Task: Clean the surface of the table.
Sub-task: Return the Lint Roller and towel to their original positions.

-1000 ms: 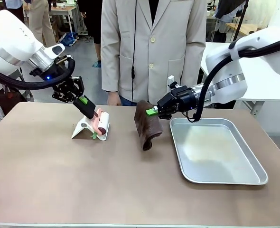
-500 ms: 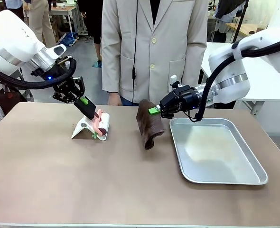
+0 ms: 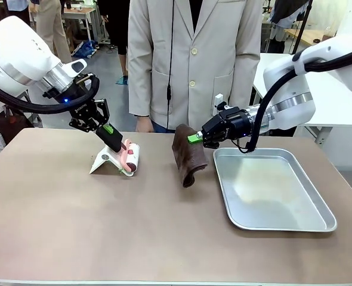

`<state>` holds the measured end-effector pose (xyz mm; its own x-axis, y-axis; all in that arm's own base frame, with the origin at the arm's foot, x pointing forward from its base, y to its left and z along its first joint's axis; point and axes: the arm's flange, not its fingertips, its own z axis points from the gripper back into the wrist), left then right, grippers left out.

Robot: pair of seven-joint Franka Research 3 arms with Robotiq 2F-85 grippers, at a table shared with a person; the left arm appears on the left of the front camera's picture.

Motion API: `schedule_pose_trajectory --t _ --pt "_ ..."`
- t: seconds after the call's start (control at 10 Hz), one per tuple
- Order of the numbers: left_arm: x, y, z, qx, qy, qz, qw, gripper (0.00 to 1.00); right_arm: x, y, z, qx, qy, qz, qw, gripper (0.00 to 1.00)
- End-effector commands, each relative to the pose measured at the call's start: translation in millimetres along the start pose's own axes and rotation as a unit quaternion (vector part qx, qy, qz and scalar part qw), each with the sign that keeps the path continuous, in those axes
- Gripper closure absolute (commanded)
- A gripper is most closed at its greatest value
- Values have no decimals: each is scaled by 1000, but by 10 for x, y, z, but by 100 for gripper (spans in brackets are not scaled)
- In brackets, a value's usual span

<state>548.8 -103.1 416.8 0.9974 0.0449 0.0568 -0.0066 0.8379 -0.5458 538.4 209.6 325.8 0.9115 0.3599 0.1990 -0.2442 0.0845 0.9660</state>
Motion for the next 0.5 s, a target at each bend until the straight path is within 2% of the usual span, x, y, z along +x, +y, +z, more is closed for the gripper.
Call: schedule_pose_trajectory --t 0.0,0.4 --pt "16 3 -39 22 7 15 1000 78 20 20 23 13 -1 0 1000 93" --pt "50 44 -85 24 16 20 999 78 32 12 17 12 5 -5 1000 93"
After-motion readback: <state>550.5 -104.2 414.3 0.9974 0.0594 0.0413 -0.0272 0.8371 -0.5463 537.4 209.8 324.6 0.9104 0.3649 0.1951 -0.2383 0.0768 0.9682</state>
